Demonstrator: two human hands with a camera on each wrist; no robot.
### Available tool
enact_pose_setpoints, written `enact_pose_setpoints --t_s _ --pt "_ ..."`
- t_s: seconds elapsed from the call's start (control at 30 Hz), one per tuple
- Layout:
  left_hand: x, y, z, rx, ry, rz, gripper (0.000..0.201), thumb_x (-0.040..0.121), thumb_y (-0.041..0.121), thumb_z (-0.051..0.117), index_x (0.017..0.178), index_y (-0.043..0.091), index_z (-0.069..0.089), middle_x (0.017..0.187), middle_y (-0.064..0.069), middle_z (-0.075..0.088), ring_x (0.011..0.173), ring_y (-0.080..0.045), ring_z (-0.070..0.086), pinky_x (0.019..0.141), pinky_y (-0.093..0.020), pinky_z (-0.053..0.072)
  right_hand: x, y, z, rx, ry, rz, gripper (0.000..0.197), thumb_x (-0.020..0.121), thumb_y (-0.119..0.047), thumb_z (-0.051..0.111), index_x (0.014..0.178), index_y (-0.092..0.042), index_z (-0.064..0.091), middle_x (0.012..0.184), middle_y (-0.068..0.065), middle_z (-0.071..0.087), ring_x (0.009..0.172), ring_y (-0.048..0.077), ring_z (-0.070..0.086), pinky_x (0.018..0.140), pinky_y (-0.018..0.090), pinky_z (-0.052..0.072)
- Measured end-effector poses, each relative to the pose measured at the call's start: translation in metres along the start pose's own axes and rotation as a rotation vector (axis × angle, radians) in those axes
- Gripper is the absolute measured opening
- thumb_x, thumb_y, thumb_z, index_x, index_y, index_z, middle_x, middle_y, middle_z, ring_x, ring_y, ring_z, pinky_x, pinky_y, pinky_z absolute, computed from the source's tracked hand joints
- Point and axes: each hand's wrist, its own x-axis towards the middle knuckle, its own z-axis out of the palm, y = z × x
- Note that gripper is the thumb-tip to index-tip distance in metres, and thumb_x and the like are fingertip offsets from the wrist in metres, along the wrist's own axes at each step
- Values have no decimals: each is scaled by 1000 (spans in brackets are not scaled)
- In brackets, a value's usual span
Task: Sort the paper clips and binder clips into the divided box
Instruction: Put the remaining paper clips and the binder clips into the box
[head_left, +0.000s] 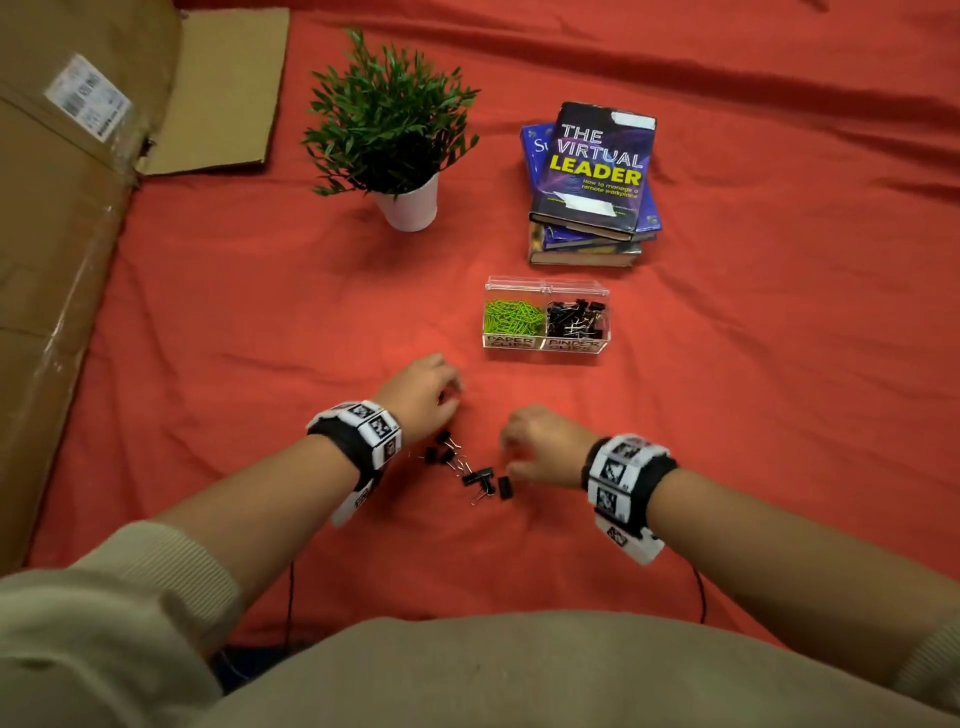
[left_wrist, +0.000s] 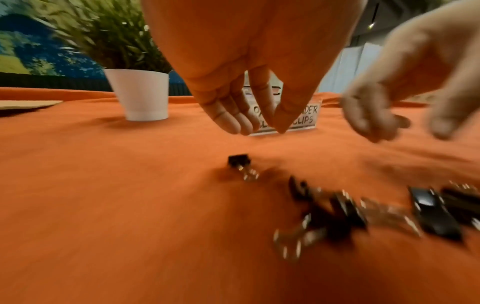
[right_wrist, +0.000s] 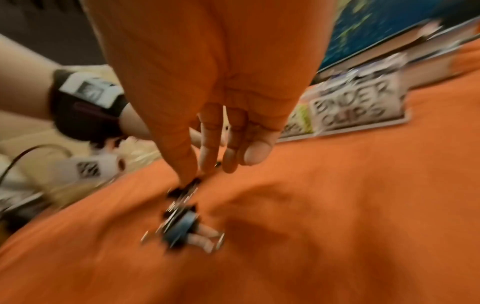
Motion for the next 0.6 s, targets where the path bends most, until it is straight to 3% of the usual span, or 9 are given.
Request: enact_pose_setpoints --t_s 0.1,0.2,0.37,0.47,0.6 --pt "-32 -23 6 -32 -32 -98 17 77 20 68 93 17 63 94 1 50 86 -16 53 85 -35 47 -6 -8 31 -10 -95 -34 22 75 -17 65 95 -12 58 103 7 54 101 24 49 87 37 45" --pt "-55 -35 14 -29 -75 -123 23 75 26 72 94 19 61 94 3 51 86 -14 53 84 -33 48 -8 -9 36 8 -45 -37 20 75 -10 60 94 -12 57 103 7 57 100 26 50 87 36 44" --pt "-65 -38 29 8 -111 -73 35 75 39 73 101 20 61 101 3 55 93 -14 55 84 -30 48 1 -11 28 11 79 11 30 78 -22 64 105 -12 56 107 7 57 104 24 51 90 30 40" --pt "-66 -33 37 32 -95 -69 36 77 39 71 106 20 61 105 0 54 100 -16 55 86 -31 48 8 -23 32 -5 63 3 35 80 -21 62 112 -10 58 110 10 55 109 26 50 94 32 41" --pt "-65 -29 41 21 -43 -75 32 78 34 72 101 15 59 103 -3 53 100 -19 54 86 -31 44 9 -31 45 -83 20 42 32 82 -21 59 110 -4 56 113 14 49 109 31 49 93 40 44"
